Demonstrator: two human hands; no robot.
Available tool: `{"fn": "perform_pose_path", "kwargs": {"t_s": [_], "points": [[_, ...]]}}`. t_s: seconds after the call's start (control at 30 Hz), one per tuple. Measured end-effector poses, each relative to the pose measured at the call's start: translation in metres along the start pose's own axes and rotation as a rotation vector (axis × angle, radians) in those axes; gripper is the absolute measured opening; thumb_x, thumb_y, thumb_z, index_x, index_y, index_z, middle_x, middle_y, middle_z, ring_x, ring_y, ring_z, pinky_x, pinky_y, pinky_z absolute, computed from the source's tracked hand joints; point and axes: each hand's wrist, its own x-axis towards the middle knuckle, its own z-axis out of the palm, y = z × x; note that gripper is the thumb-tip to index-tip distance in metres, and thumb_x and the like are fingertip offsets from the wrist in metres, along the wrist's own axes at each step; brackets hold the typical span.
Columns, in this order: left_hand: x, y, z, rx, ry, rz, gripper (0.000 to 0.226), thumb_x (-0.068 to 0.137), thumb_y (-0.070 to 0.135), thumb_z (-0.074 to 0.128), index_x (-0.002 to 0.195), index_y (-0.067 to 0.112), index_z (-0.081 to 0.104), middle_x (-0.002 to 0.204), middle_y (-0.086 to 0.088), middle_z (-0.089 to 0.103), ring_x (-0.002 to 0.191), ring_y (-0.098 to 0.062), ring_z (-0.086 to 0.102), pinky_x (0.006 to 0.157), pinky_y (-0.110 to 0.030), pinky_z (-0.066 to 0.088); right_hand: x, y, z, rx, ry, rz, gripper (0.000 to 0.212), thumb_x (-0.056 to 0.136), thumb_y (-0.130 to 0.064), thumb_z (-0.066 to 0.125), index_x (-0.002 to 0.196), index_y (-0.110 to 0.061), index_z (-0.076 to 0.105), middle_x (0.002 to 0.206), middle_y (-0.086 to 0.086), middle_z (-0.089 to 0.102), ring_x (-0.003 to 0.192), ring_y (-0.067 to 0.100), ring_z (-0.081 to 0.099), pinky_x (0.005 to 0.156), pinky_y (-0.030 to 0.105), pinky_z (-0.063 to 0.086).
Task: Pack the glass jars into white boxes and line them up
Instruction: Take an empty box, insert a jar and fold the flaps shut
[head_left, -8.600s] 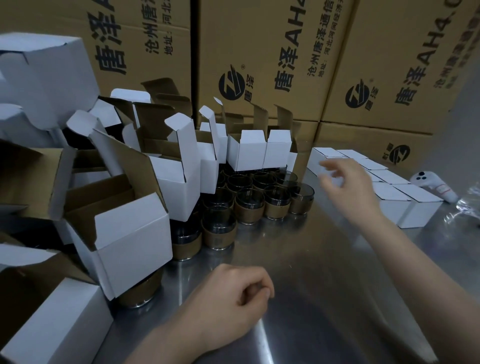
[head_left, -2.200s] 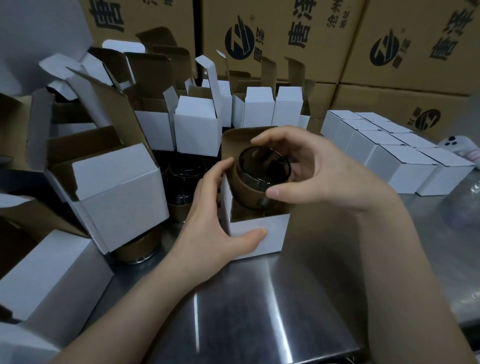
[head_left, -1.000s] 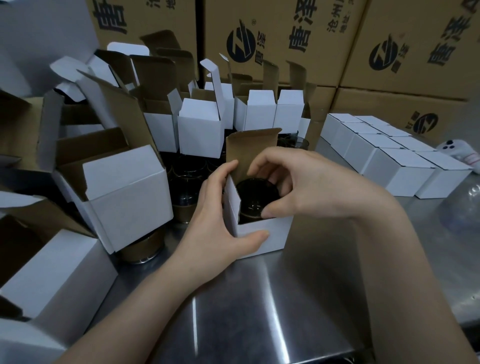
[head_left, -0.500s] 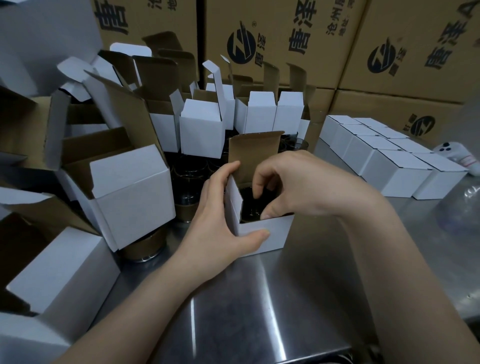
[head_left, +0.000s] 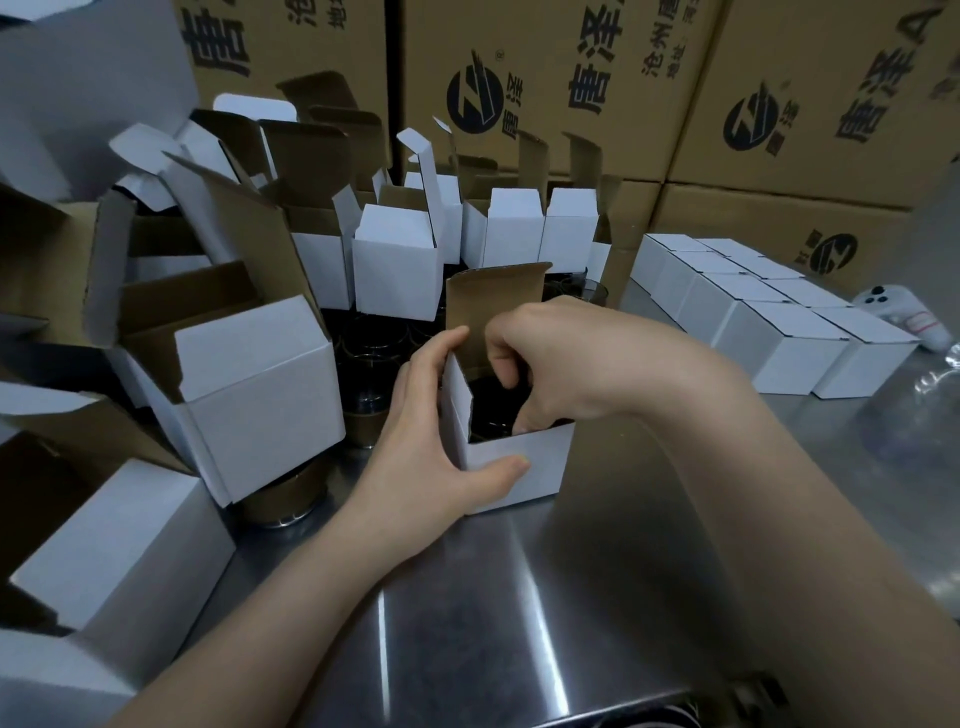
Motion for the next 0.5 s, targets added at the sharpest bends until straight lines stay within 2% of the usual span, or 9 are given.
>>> {"fn": "perform_pose_path", "kwargs": {"t_s": [0.17, 0.5], "points": [[0.0004, -0.0014, -0.0007, -0.005, -0.003, -0.005, 0.1, 0.068, 0.032, 0.086, 0.141, 0.053, 0.02, 0.145, 0.019, 0.033, 0.137, -0.003, 0.035, 0.113, -0.041, 0.038, 0.0, -0.0037, -0.0048, -0.003, -0.039, 0.007, 0.035, 0.076, -0.016, 0.08, 0.085, -0.024, 0.046, 0.085, -0.006, 0.049, 0.072, 0.011, 0.047, 0.053, 0.024, 0.032], [-0.0001, -0.0004, -0.0002, 0.003, -0.003, 0.007, 0.099, 0.069, 0.027, 0.087, 0.141, 0.05, 0.023, 0.143, 0.017, 0.035, 0.135, -0.003, 0.036, 0.113, -0.04, 0.039, -0.0045, -0.0015, -0.0058, 0.102, -0.042, 0.019, 0.037, 0.076, -0.011, 0.078, 0.094, -0.025, 0.049, 0.087, -0.01, 0.047, 0.074, 0.009, 0.05, 0.055, 0.022, 0.039]]}}
